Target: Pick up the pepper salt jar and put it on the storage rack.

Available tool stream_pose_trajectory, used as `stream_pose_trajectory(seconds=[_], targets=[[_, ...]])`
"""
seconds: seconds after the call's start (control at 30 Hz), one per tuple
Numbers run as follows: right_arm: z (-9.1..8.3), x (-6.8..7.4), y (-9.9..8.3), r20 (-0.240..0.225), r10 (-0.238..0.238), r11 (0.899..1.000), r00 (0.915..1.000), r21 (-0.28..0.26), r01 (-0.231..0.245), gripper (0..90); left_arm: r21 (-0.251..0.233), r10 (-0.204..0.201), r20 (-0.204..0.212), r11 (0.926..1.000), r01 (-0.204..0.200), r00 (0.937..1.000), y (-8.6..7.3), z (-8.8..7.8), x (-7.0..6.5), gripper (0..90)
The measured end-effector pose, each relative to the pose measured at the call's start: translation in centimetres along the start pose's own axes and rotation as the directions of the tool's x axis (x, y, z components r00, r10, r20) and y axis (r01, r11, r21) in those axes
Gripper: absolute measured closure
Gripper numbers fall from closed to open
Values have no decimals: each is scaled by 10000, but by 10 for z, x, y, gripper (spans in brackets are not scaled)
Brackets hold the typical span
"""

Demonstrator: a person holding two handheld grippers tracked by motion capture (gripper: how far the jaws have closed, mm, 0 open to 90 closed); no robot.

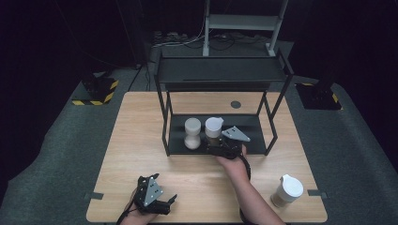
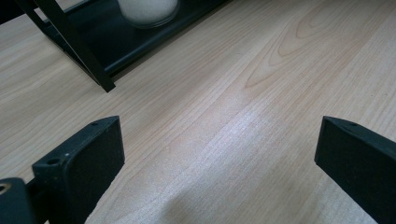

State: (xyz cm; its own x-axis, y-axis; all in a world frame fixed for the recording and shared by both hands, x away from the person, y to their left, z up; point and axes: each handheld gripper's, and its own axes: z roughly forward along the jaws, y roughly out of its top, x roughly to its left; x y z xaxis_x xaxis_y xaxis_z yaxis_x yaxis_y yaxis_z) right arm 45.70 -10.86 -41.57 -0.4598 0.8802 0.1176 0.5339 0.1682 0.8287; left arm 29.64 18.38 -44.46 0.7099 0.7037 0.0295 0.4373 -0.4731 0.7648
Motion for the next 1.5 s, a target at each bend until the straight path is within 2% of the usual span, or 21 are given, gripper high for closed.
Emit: stream_pose_trajectory(seconds=[0.33,0.73,1.03,1.27,1.5], targets=[[-14,3,-1,-188,-56,10000,9998,10,56,0,48,-18,0,10000,18,10000,0,1,0,16],[-33,9,-5,-233,-492,9987,9985,-129,489,0,61,-9,-20,10000,9,10000,0,1,0,16],[-54,11,-12,-259,-954,9953,9951,-198,949,0,118,44,-68,9999,-43,10000,1,1,-1,16],[-70,11,-15,-335,-1051,9942,9939,-278,1042,0,187,45,-74,9998,-44,10000,1,2,0,16],[-85,12,-24,-256,-1405,9898,9897,-267,1398,0,194,72,-80,9998,-70,9999,1,2,-1,16]])
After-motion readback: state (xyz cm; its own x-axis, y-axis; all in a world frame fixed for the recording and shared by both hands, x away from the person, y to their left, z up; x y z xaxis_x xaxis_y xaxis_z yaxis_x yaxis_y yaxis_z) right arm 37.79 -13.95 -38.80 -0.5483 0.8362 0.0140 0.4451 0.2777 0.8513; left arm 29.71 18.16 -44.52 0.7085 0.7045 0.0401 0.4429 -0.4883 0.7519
